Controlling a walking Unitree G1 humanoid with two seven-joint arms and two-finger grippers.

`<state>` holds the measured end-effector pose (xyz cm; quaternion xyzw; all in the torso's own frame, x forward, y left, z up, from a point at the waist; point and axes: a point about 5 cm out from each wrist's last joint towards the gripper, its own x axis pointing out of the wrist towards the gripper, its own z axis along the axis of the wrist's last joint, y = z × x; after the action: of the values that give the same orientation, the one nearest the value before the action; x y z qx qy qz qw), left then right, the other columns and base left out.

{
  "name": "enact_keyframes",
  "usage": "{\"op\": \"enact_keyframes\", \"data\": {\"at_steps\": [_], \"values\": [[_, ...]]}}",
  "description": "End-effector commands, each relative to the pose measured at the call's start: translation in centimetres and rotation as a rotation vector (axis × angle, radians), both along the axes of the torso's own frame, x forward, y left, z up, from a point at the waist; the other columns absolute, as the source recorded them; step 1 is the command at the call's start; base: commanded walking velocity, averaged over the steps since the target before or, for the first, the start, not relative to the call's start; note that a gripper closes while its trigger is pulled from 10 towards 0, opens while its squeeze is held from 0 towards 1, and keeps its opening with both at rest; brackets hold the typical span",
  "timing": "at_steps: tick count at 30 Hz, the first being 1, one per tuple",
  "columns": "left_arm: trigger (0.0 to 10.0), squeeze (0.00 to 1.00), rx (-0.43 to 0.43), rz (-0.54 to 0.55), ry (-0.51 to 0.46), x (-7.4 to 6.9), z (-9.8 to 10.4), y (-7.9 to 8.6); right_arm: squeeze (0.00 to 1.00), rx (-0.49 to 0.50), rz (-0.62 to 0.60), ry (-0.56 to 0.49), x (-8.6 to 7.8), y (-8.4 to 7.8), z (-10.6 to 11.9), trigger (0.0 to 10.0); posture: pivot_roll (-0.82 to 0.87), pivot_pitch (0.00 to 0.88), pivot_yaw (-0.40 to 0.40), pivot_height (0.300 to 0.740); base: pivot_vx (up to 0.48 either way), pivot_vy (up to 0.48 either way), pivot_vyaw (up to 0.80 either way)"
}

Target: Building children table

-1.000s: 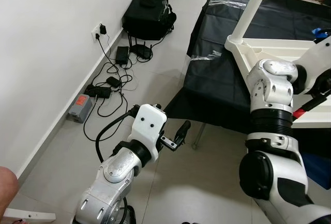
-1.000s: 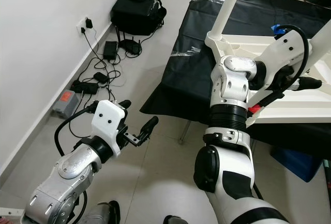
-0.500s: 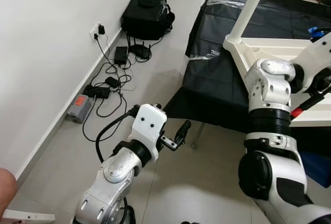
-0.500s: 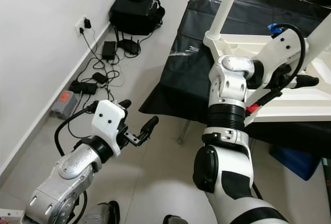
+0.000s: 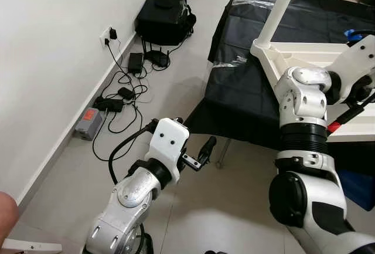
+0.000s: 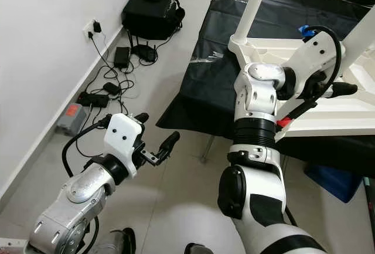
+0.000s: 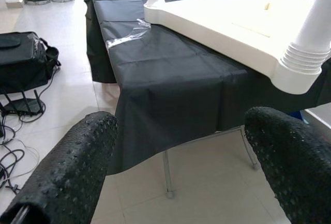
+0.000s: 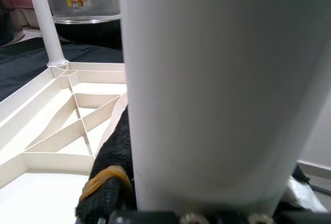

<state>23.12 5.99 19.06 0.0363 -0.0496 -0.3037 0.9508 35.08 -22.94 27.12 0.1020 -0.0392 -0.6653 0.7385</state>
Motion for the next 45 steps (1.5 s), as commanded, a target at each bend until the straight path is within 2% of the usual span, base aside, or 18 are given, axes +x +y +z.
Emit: {"op": "enact_keyframes", "data": {"at_steps": [1,7,8,9,10,34,35,36,37,38,45], "values": [[10.0,0.00,-0.004,-0.004,0.016,0.0,-0.4,-0.3,0.00,0.109,0.034,0.139,0.2,0.1,-3.8,10.0,0.13,0.191,-0.083,0.740,0.000,0.000,0.00],[10.0,0.00,-0.005,-0.003,0.015,0.0,-0.4,-0.3,0.00,0.111,0.038,0.137,0.3,0.1,-3.8,10.0,0.13,0.191,-0.083,0.740,0.000,0.000,0.00],[10.0,0.00,-0.006,-0.002,0.015,0.0,-0.4,-0.3,0.58,0.108,0.039,0.138,0.3,0.1,-3.8,10.0,0.13,0.191,-0.084,0.740,0.000,0.000,0.00],[10.0,0.00,-0.006,-0.002,0.015,0.0,-0.4,-0.3,0.58,0.108,0.039,0.138,0.3,0.1,-3.8,10.0,0.13,0.191,-0.084,0.740,0.000,0.000,0.00],[10.0,0.00,-0.006,-0.002,0.015,0.0,-0.4,-0.3,0.00,0.105,0.040,0.139,0.3,0.2,-3.8,10.0,0.13,0.194,-0.083,0.740,0.000,0.000,0.00],[10.0,0.00,-0.005,0.004,0.013,0.1,-0.4,-0.2,0.00,0.099,0.063,0.121,0.5,0.8,-3.2,10.0,0.13,0.196,-0.083,0.740,0.000,0.000,0.00],[10.0,0.00,-0.005,0.006,0.013,0.1,-0.4,-0.2,0.53,0.094,0.064,0.122,0.5,0.8,-3.2,10.0,0.13,0.195,-0.086,0.740,0.000,0.000,0.00],[10.0,0.00,-0.005,0.008,0.014,0.1,-0.4,-0.2,0.20,0.093,0.066,0.122,0.5,0.8,-3.3,10.0,0.13,0.196,-0.086,0.740,0.000,0.000,0.00],[10.0,0.00,-0.005,0.008,0.014,0.1,-0.4,-0.2,0.20,0.093,0.066,0.122,0.5,0.8,-3.3,10.0,0.13,0.196,-0.086,0.740,0.000,0.000,0.00],[10.0,0.00,-0.004,0.008,0.014,0.1,-0.4,-0.1,0.00,0.097,0.066,0.121,0.5,0.8,-3.3,10.0,0.13,0.196,-0.085,0.740,0.000,0.000,0.00],[10.0,0.00,-0.006,0.010,0.013,0.2,-0.4,-0.1,0.00,0.081,0.072,0.110,0.6,1.0,-2.8,10.0,0.13,0.195,-0.088,0.740,0.000,0.000,0.00]]}}
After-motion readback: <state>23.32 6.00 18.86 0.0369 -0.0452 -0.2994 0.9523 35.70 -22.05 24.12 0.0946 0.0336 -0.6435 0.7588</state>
